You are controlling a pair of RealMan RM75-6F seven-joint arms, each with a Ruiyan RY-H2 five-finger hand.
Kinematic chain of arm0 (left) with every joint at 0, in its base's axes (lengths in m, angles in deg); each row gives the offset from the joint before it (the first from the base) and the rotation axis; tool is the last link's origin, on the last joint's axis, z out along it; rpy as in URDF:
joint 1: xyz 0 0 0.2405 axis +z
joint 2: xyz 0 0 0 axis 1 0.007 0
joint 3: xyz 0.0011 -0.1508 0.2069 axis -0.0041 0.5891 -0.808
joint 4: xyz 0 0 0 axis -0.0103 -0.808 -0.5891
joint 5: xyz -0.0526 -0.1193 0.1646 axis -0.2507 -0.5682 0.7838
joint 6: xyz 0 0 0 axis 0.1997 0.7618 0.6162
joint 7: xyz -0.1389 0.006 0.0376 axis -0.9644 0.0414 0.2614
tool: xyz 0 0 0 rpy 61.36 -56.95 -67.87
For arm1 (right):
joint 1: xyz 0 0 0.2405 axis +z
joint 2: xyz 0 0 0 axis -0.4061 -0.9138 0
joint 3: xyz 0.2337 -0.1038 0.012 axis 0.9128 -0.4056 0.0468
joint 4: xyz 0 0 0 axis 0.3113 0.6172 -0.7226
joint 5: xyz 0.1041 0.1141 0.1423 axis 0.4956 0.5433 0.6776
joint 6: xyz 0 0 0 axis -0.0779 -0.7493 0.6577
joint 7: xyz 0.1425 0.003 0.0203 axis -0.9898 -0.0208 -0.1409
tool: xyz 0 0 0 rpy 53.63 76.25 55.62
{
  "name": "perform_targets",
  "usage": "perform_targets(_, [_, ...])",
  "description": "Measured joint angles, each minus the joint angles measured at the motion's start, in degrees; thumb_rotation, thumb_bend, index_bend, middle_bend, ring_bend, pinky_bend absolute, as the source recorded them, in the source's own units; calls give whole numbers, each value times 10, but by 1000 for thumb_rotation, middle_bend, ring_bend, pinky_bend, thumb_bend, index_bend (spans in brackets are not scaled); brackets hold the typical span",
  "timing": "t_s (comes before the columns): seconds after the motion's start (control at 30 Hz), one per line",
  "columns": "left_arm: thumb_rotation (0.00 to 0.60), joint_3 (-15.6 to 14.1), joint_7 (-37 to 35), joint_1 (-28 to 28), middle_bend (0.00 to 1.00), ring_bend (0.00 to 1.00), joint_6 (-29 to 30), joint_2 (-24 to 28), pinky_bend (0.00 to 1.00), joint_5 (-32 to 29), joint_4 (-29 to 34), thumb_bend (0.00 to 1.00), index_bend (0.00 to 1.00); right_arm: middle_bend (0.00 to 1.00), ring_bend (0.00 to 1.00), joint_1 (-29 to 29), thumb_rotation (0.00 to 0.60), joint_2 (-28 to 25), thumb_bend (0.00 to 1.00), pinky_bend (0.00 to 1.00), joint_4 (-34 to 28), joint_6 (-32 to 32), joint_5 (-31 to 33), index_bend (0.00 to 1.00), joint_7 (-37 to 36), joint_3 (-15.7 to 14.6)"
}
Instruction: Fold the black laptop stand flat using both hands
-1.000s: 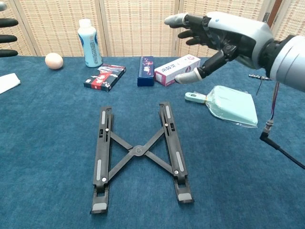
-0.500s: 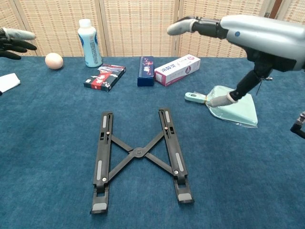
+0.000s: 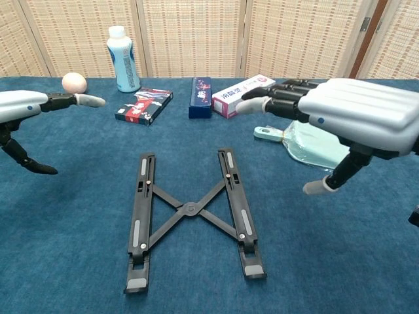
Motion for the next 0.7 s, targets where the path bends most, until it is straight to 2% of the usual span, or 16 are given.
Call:
perform_targets(0.4, [600,10,-10,-30,70,45,-22,-68,51,1,-42,113,0,0,0,-3,600,57,4,0,58,12,6,0,40,0])
perform_targets(0.7, [600,13,-26,-50,65,45,-42,-117,51,-5,-85,113,0,0,0,-9,600,93,4,0,106,24,8,0,60,-12])
